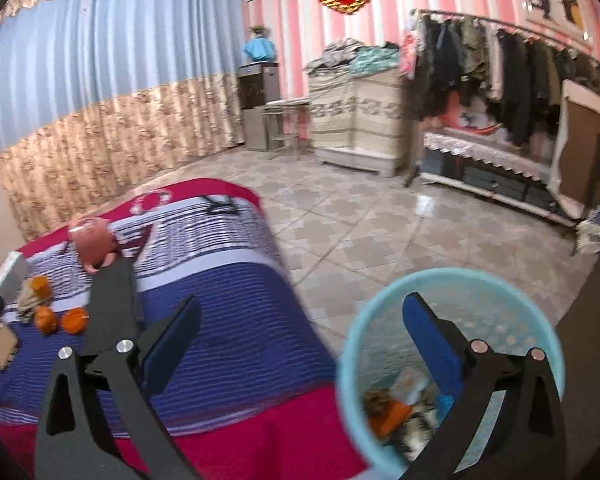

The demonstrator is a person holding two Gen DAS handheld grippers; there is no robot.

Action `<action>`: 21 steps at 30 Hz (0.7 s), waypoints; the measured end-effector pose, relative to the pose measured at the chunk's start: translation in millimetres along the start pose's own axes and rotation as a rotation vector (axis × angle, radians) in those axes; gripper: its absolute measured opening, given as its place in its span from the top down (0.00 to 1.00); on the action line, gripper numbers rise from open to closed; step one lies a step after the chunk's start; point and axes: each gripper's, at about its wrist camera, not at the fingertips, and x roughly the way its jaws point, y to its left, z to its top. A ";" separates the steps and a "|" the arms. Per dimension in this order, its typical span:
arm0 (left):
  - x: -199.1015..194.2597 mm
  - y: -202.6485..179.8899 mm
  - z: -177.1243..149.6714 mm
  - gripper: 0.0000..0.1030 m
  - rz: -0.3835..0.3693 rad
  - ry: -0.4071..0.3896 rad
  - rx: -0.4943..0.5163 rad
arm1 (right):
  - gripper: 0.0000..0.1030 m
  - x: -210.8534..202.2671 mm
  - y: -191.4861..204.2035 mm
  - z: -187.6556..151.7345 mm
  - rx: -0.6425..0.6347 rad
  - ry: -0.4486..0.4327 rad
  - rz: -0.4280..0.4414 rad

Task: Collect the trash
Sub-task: 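Return the right tool to the bed and grasp the whole orange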

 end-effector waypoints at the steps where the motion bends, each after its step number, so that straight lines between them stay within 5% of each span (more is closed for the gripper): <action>1: 0.7 5.7 -2.6 0.05 0.004 0.003 -0.003 | 0.05 0.4 7.0 -1.5 -0.007 0.005 0.011; 21: 9.1 88.1 -39.8 0.05 0.042 0.081 -0.035 | 0.04 7.7 138.0 -27.1 -0.228 0.096 0.204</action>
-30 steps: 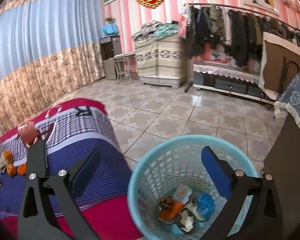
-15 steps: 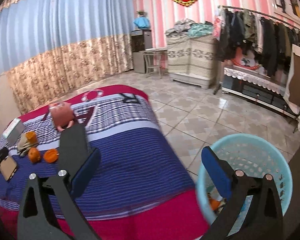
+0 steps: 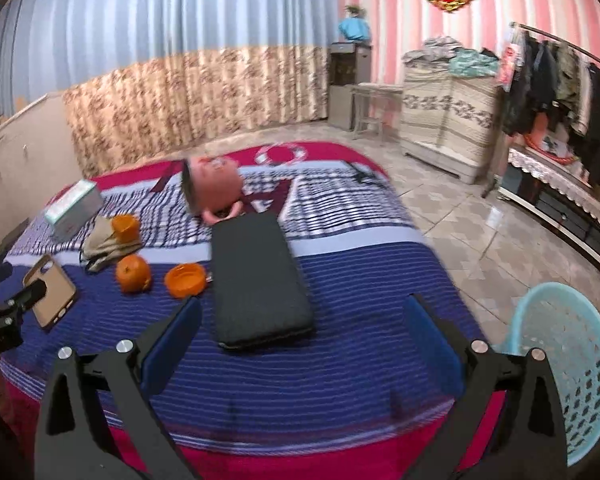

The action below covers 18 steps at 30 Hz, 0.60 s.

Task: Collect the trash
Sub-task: 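Return the right tool to the bed and grasp the whole orange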

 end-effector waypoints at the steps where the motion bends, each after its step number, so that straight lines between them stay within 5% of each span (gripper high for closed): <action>1: 0.2 3.3 -0.7 0.05 0.007 -0.001 -0.005 | 0.04 4.9 6.1 0.7 -0.017 0.015 0.012; 14: 13.9 54.1 -8.3 0.05 0.066 0.032 -0.080 | 0.07 57.3 87.5 8.2 -0.168 0.095 0.208; 18: 15.1 70.4 -4.9 0.05 0.094 0.033 -0.096 | 0.24 78.3 115.0 13.7 -0.209 0.139 0.271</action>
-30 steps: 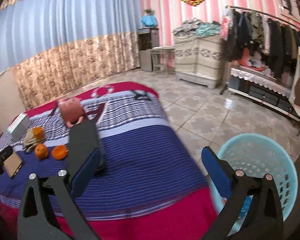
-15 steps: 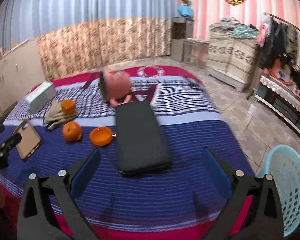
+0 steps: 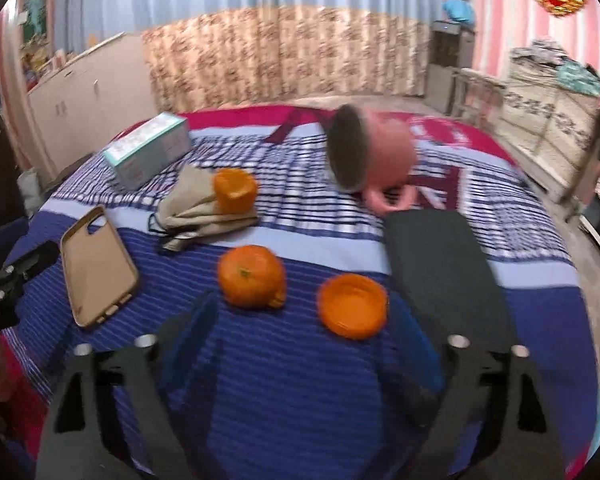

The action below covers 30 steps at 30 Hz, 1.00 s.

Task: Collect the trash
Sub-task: 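Return the right tool to the bed and grasp the whole orange, then carry the orange toward the basket with the right tool while the left tool grasps the peeled orange half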

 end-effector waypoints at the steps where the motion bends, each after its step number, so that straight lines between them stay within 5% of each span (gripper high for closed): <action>1: 0.9 3.8 1.8 0.05 0.006 -0.001 -0.007 | 0.26 6.9 5.7 2.7 -0.013 0.010 0.010; 2: 1.3 7.0 3.4 0.05 0.008 -0.001 -0.013 | 0.29 12.5 10.1 4.3 -0.022 0.019 0.020; 5: 3.0 10.0 8.3 0.05 0.010 0.000 -0.020 | 0.60 26.7 20.0 8.3 -0.041 0.053 0.065; 7: 5.3 7.8 13.7 0.05 0.005 -0.003 -0.019 | 0.66 27.8 23.0 8.8 -0.047 0.053 0.068; 14: 20.9 -38.5 44.9 0.05 -0.077 -0.006 0.021 | 0.68 -27.6 -10.1 4.7 0.018 -0.065 0.046; 20: 51.5 -95.7 52.5 0.06 -0.150 0.063 0.077 | 0.68 -77.7 -68.9 -18.6 0.110 -0.075 -0.090; 22: 60.6 -108.0 52.8 0.17 -0.162 0.081 0.091 | 0.68 -92.5 -90.5 -29.4 0.155 -0.072 -0.128; 27: 87.8 -132.1 55.5 0.25 -0.115 0.103 0.150 | 0.68 -119.3 -134.9 -60.8 0.309 -0.102 -0.177; 30: 105.9 -138.4 58.1 0.47 -0.124 0.138 0.177 | 0.68 -123.8 -155.0 -69.1 0.373 -0.117 -0.186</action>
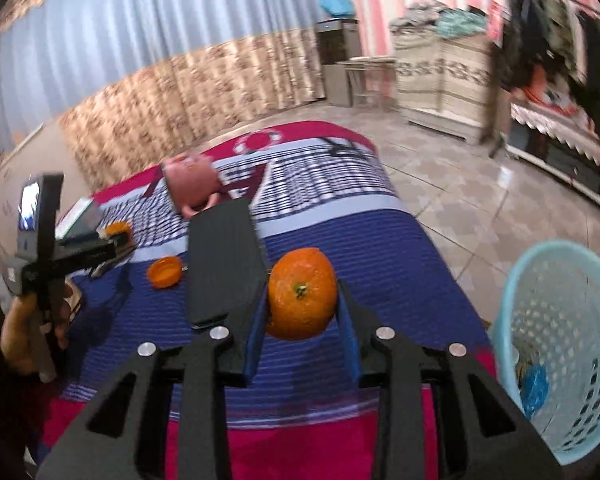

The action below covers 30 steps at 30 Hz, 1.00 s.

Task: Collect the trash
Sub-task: 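Carry the orange toward the basket with the right tool while the left tool grasps the peeled orange half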

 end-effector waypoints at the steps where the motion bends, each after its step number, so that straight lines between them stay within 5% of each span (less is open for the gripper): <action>1: 1.6 -0.8 0.2 0.55 -0.014 0.002 0.000 | 0.68 -0.9 -4.6 -1.2 0.009 -0.004 -0.004; 4: -5.9 -6.8 -0.6 0.64 -0.005 -0.027 0.021 | 0.68 -4.2 -17.0 0.4 0.032 -0.026 -0.024; 13: -59.2 -29.4 -0.9 0.66 -0.078 -0.115 0.016 | 0.68 -28.8 -53.9 1.0 0.078 -0.080 -0.083; 30: -130.0 -202.4 -13.3 0.66 -0.291 -0.202 0.146 | 0.68 -84.1 -148.4 -8.0 0.149 -0.161 -0.291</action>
